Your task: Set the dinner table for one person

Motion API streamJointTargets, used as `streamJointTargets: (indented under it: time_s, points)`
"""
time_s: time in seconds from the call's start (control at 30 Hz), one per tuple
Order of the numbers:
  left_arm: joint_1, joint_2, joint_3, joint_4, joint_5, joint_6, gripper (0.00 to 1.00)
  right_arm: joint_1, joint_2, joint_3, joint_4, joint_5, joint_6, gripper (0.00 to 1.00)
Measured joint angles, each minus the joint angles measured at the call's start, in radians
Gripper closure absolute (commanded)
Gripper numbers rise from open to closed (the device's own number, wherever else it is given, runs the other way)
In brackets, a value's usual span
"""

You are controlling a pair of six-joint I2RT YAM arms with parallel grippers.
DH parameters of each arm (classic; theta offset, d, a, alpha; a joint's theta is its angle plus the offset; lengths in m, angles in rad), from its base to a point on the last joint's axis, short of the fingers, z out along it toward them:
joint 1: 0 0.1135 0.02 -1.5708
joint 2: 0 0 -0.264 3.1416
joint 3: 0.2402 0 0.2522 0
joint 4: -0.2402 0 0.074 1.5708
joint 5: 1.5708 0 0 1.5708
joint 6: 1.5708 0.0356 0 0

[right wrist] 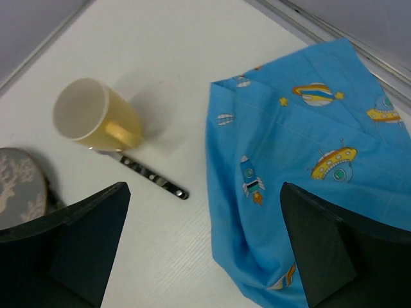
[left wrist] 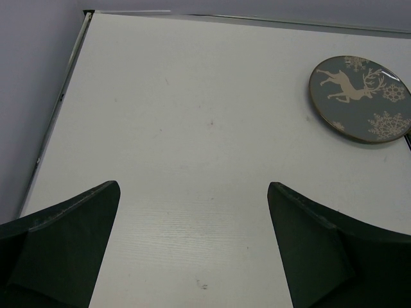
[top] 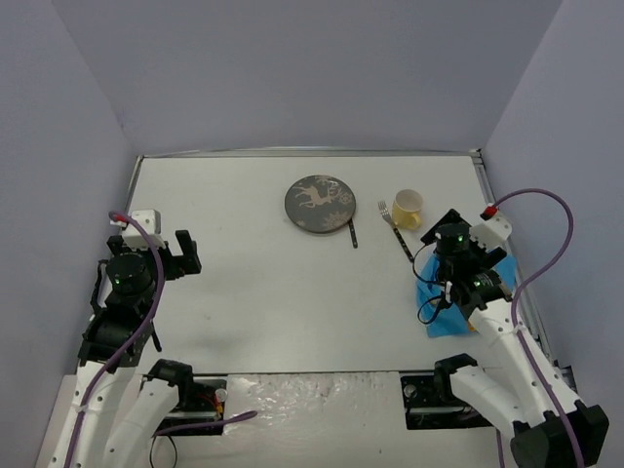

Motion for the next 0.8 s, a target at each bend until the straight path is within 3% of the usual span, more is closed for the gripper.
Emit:
streamJointTargets:
  time_s: [0.13,0.3,0.4,0.63,0.73,0.8]
  points:
    - [0.000,-0.007,0.000,-0.009,0.003,0.000,0.03,-0.116,0.179,0.000,-0.002,-0.040,0.051,0.00]
    - [0.000,-0.016,0.000,-0.011,0.004,0.000,0.03,-0.154,0.360,-0.003,0.036,-0.087,0.076,0.00]
    - [0.000,-0.018,0.000,-0.011,0.005,0.000,0.03,-0.164,0.433,-0.008,0.081,-0.104,0.086,0.07]
    - [0.000,-0.018,0.000,-0.012,0.005,0.000,0.03,-0.193,0.556,-0.037,0.171,-0.134,0.109,0.46]
    - [0.000,-0.018,0.000,-0.012,0.007,0.000,0.03,-0.197,0.573,-0.058,0.188,-0.136,0.123,0.70]
    - [0.000,-0.018,0.000,-0.012,0.008,0.000,0.03,-0.197,0.574,-0.068,0.196,-0.134,0.126,0.93]
